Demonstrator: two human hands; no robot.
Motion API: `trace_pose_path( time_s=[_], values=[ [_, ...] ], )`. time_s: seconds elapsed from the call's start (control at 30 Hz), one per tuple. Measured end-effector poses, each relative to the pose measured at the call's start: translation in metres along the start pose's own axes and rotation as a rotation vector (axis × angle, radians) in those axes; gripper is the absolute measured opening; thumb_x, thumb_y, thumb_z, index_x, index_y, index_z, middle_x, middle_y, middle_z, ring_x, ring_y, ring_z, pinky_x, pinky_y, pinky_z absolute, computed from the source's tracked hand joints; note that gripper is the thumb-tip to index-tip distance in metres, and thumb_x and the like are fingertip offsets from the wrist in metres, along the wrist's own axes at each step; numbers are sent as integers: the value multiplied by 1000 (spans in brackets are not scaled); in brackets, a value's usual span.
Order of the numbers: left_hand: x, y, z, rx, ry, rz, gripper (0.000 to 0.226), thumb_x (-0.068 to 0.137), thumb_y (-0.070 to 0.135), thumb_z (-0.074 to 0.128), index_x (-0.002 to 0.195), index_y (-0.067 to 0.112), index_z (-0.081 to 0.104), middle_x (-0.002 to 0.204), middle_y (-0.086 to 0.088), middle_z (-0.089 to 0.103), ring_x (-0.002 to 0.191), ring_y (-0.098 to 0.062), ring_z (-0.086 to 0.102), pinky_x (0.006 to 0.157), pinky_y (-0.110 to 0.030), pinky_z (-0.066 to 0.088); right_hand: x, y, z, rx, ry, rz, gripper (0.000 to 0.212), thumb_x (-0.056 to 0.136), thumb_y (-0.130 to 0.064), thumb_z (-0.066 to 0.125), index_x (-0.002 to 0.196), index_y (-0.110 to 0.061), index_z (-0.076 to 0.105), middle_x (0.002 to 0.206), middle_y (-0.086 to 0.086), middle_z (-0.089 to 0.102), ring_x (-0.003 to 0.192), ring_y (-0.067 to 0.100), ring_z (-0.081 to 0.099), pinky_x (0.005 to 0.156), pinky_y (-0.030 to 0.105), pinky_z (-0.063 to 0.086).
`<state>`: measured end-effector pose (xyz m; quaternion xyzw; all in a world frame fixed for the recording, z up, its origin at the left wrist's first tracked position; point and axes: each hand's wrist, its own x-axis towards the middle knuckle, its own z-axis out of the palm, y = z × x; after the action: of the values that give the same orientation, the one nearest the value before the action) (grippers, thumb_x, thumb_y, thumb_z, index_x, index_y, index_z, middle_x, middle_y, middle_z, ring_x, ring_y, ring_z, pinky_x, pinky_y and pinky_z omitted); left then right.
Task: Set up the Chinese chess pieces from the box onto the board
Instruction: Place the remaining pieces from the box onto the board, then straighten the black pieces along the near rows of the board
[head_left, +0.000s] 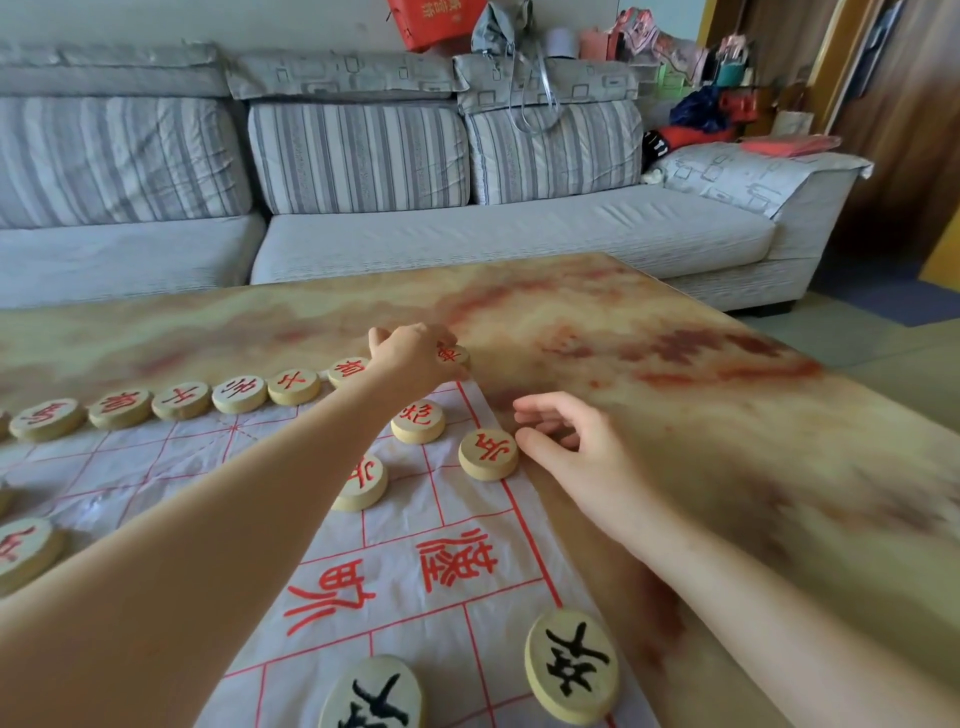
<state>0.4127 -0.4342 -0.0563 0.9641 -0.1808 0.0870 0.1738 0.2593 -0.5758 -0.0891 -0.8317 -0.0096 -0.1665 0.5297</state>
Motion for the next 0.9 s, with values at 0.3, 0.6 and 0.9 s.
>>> trace_pose_path(
  time_s=[0.3,0.6,0.9],
  values=[
    [-24,3,-17,-64,46,13,48,80,47,60,123,26,52,127,-2,56,123,-22,43,96,-35,24,-4,-8,-3,7,2,-6,24,85,-11,60,103,-27,63,104,-12,65,86,5,57,72,4,38],
    [-125,3,-84,-338,40,192,30,80,22,67,109,23,64,108,8,66,98,-2,57,80,-4,37,-24,-53,-21,146,-57,75,26,85,-6,62,107,-18,63,109,-5,67,98,5,60,82,5,44],
    [-252,-44,-158,-361,66,145,24,79,33,66,97,47,59,92,36,63,96,18,55,81,3,37,-99,-161,-5,153,-231,-19,24,85,-12,64,107,-21,64,109,-7,67,96,6,61,86,16,48]
  ],
)
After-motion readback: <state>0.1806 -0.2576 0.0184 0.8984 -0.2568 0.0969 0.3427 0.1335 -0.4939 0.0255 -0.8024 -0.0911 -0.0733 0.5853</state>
